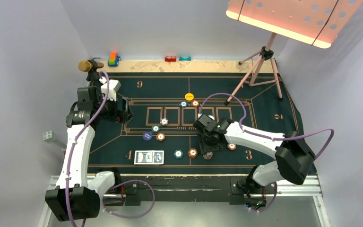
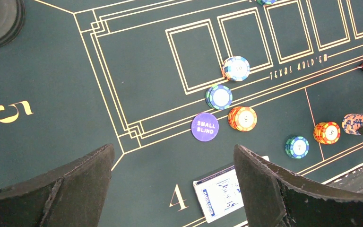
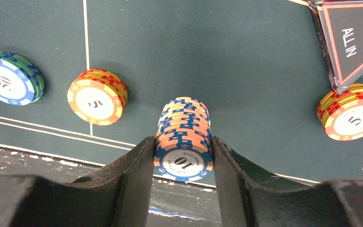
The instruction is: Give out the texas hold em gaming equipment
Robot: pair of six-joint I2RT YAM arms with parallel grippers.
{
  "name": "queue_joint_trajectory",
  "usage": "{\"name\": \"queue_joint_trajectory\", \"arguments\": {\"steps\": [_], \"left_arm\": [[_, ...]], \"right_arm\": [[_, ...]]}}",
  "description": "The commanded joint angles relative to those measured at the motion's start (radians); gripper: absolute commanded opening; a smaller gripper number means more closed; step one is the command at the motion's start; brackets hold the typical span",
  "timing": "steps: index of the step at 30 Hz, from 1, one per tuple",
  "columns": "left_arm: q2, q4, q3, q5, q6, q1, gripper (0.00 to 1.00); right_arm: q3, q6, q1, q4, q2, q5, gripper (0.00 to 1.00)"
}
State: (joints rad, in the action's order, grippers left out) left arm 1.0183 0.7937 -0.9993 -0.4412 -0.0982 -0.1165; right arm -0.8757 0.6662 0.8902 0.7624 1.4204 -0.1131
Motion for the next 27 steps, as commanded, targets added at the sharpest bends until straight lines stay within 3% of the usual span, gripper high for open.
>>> {"name": "queue_joint_trajectory", "arguments": {"steps": [1, 8, 16, 27], "left_arm": [[-0.018, -0.023, 0.005, -0.006, -0.014, -0.007, 1.0], [-0.02, -0.022, 0.003, -0.008, -0.013, -0.008, 1.0], [-0.02, -0.023, 0.003, -0.009, -0.013, -0.008, 1.0], [-0.022, -0.02, 0.002, -0.011, -0.013, -0.008, 1.0]], "right_arm": [[0.005, 0.012, 0.006, -0.005, 0.006, -0.031, 0.48], [-0.003, 0.009, 0.006, 0.006, 0.005, -0.038, 0.39], [-0.04, 0.012, 0.006, 0.041, -0.021, -0.042, 0.21], [-0.23, -0.052, -0.041, 0.118, 0.008, -0.075, 0.18]]}}
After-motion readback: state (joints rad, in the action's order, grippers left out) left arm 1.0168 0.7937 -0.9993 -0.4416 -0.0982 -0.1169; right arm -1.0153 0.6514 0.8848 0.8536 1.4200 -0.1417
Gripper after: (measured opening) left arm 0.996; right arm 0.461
